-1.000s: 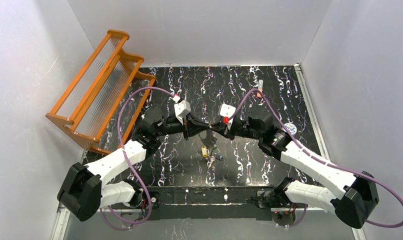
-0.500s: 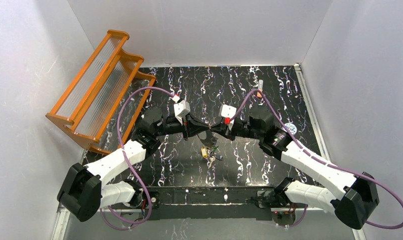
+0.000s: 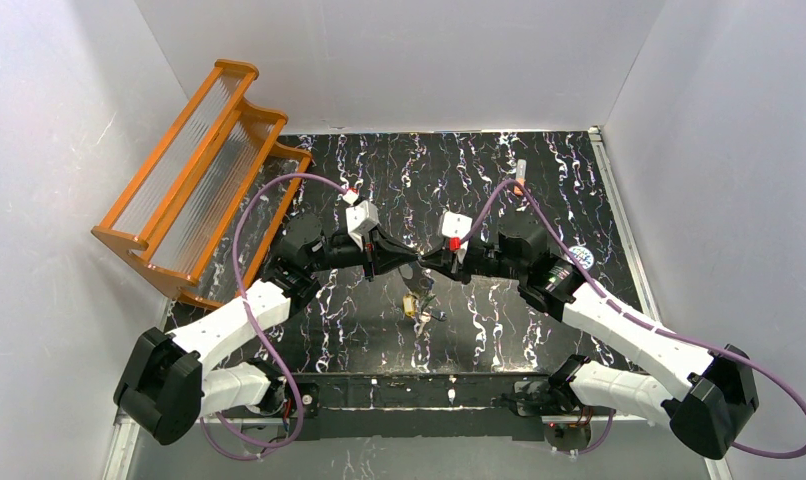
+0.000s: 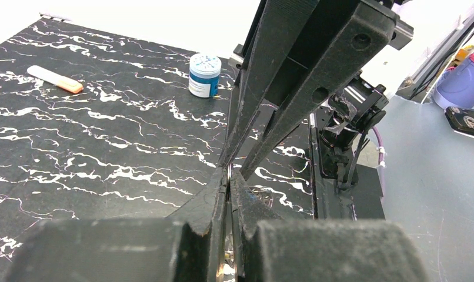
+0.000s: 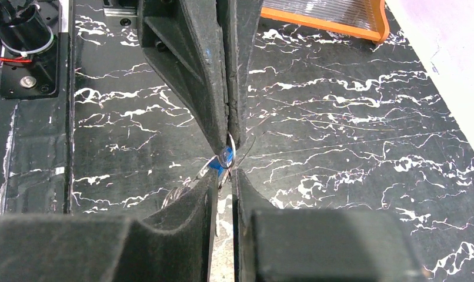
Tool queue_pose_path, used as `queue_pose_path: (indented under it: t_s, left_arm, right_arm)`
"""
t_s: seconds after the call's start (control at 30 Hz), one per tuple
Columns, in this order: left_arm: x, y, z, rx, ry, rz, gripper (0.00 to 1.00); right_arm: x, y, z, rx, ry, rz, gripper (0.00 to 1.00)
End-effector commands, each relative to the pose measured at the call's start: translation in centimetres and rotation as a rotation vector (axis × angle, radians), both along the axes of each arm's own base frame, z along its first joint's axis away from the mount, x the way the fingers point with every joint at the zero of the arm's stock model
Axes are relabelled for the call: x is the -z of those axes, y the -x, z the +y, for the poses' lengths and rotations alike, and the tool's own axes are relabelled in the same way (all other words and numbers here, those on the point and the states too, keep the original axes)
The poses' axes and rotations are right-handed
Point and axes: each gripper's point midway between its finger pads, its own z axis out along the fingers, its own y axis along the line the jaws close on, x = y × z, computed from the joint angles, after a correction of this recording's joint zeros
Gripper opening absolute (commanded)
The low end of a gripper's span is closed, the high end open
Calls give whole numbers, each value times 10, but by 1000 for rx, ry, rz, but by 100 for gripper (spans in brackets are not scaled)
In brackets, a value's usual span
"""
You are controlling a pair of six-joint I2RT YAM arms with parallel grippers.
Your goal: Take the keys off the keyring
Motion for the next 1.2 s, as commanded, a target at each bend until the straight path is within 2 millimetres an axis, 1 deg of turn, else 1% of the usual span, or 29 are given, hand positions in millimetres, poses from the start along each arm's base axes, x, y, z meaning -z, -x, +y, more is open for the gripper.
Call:
queue_pose_path:
  t_s: [0.0, 0.07, 0.27, 0.37, 0.5, 0.67, 0.77, 0.9, 0.93, 1.03, 1.17]
  left_arm:
    - [-33, 5, 3, 29, 55, -88, 0]
    - [-33, 6, 4, 32, 53, -88, 0]
    - [-35, 5, 3, 30, 54, -76, 0]
    - [-38, -3, 4, -18, 66, -54, 0]
    - [-44, -22, 9, -152, 106, 12, 0]
    - [-43, -41, 16, -315, 171, 111, 0]
    - [-40, -50, 20, -392, 216, 170, 0]
    - [-37, -55, 17, -441, 273, 249, 0]
    - [-39, -57, 18, -460, 307, 272, 0]
    - [-37, -60, 19, -510, 367, 340, 0]
    - [-29, -63, 24, -595, 404, 383, 0]
  right_arm:
    - [-6, 3, 0, -18, -12, -14, 23]
    - [-6, 3, 0, -18, -13, -14, 21]
    - [-10, 2, 1, -15, -26, -17, 1]
    - [-9, 0, 1, -1, -34, -16, 1]
    - [-11, -1, 2, 10, -64, -6, 1]
    - [-15, -7, 3, 72, -115, -45, 1]
    - [-12, -9, 6, 113, -122, -76, 1]
    - [-10, -10, 16, 145, -129, -113, 1]
    - [-8, -7, 21, 145, -127, -124, 1]
    - [-5, -11, 28, 190, -127, -171, 1]
    - [-2, -18, 32, 255, -121, -225, 1]
